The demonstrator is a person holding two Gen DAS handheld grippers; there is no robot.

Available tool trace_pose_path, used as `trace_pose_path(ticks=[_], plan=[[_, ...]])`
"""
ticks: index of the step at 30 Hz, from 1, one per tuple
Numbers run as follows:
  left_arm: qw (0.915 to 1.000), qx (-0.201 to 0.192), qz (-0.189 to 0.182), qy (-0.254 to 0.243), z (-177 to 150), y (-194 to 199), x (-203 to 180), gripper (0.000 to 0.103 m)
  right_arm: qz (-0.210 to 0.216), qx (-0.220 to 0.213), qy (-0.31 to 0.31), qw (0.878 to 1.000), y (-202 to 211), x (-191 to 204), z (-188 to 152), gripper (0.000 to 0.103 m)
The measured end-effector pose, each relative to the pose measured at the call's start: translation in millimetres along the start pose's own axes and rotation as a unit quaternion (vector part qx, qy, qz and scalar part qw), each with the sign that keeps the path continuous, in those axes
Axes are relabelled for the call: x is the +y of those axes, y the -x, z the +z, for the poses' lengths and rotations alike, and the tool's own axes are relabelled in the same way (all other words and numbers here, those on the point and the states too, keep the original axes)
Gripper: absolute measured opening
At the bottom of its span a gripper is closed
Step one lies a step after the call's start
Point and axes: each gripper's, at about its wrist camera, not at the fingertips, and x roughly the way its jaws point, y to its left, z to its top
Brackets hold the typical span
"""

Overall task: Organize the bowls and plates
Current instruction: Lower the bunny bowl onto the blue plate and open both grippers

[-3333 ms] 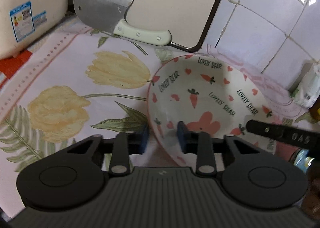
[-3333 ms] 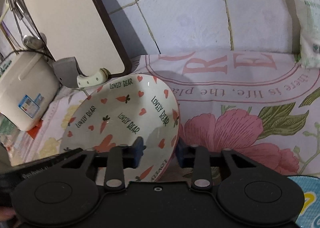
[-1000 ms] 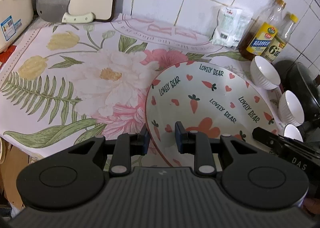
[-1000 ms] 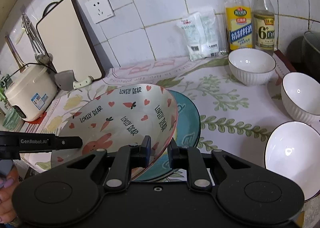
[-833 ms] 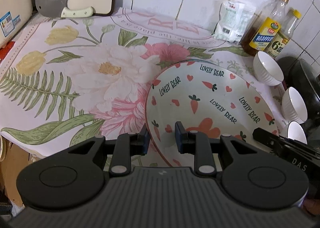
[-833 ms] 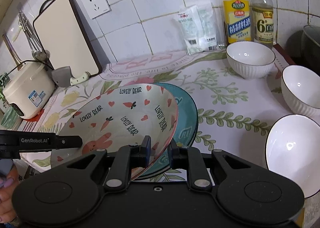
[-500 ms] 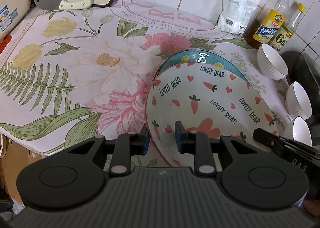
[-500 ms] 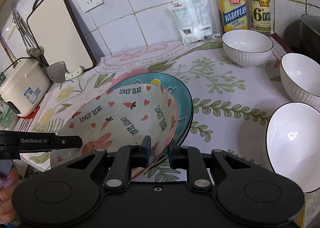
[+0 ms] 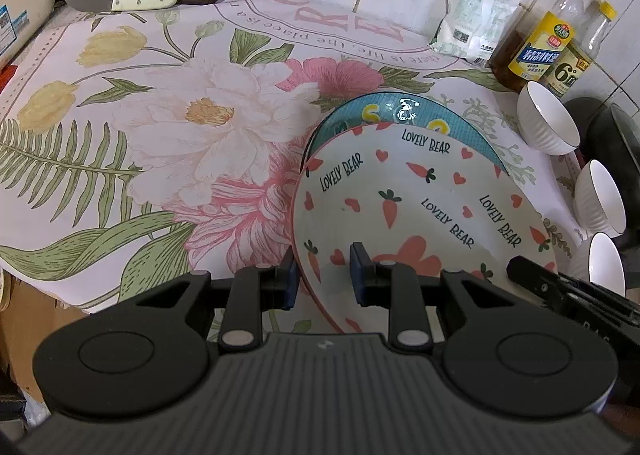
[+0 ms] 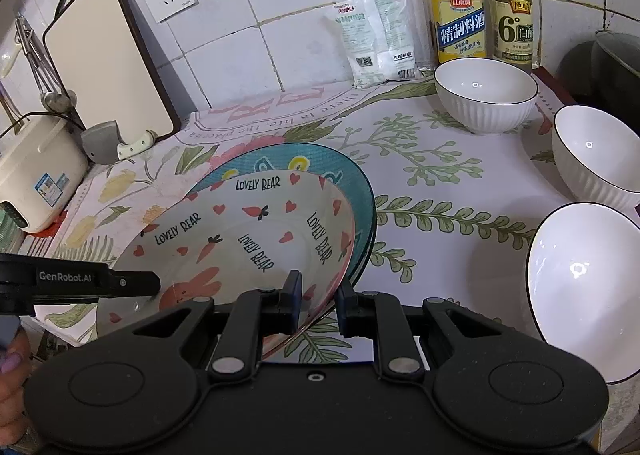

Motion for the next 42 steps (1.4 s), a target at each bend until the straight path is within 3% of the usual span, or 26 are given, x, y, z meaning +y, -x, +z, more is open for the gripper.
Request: trace_pose_path(ticks=[21,25,30,42], plan=[[0.9997,0.022,-0.006,-0.003,-3,-2,-8,0.026,-0.021,0.007,-0.004,1.0,-8,-2,1,0.025],[0.9998,0.016,-0.003,-0.012,-11,6,-12,0.023,-0.024,0.003,-0.002,1.0,-9,-1,0,0.025],[0.9997,0.018,-0.005,0.014,-7,5,-8,0.02,-0.041,-0.006,0.008,0.999,-17,2,3,0.028],[0.9986,0.031,0.028,0.034,4,-14,-13,0.022,-0.057,-0.024,0.018,0.998,-30,-1,6,0.033]])
